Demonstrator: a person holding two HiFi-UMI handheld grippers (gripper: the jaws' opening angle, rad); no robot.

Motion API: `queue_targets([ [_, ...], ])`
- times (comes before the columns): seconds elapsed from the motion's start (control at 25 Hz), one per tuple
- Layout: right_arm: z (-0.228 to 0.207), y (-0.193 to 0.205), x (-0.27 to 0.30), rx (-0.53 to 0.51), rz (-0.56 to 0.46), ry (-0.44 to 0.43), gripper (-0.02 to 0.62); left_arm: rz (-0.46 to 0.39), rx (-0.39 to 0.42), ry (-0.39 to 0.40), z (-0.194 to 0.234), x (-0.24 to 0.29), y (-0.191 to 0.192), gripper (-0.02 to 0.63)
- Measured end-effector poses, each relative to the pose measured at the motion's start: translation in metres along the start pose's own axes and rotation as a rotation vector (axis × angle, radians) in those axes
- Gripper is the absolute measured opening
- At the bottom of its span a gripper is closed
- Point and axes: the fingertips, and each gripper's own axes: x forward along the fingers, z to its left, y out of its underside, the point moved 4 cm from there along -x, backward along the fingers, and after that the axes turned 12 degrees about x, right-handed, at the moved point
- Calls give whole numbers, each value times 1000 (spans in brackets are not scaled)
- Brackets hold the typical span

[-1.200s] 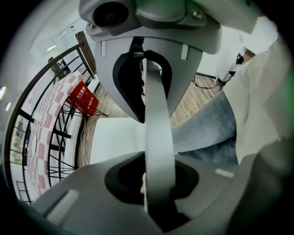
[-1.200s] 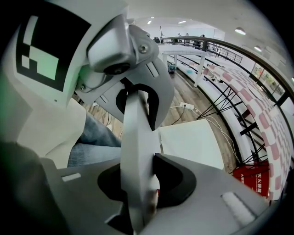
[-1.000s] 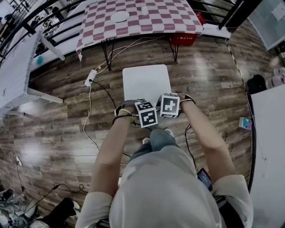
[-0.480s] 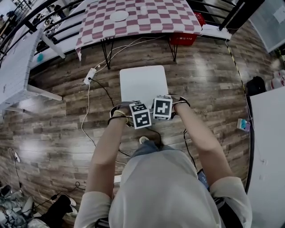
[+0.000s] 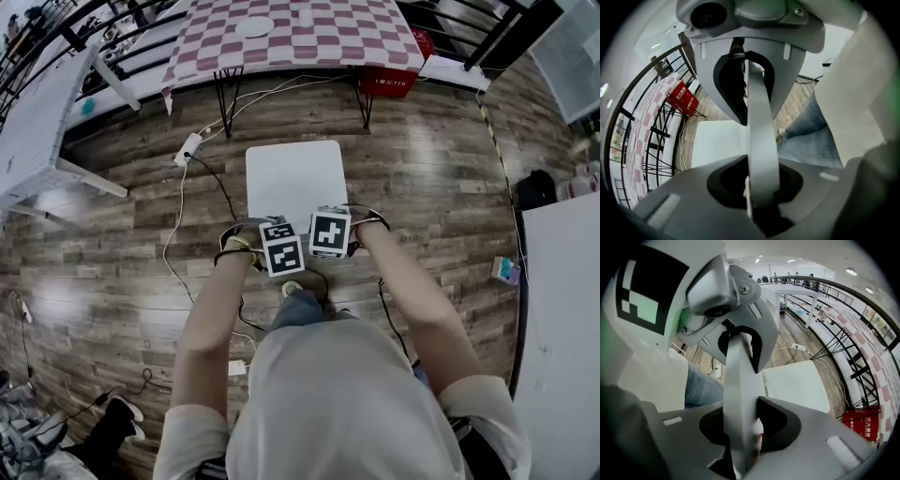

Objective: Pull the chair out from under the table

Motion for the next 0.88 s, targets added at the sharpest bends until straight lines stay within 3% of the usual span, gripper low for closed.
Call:
queue_targets([
  [0.88, 77, 37, 12, 6, 0, 12, 101, 1, 3, -14, -82, 3, -28, 78],
])
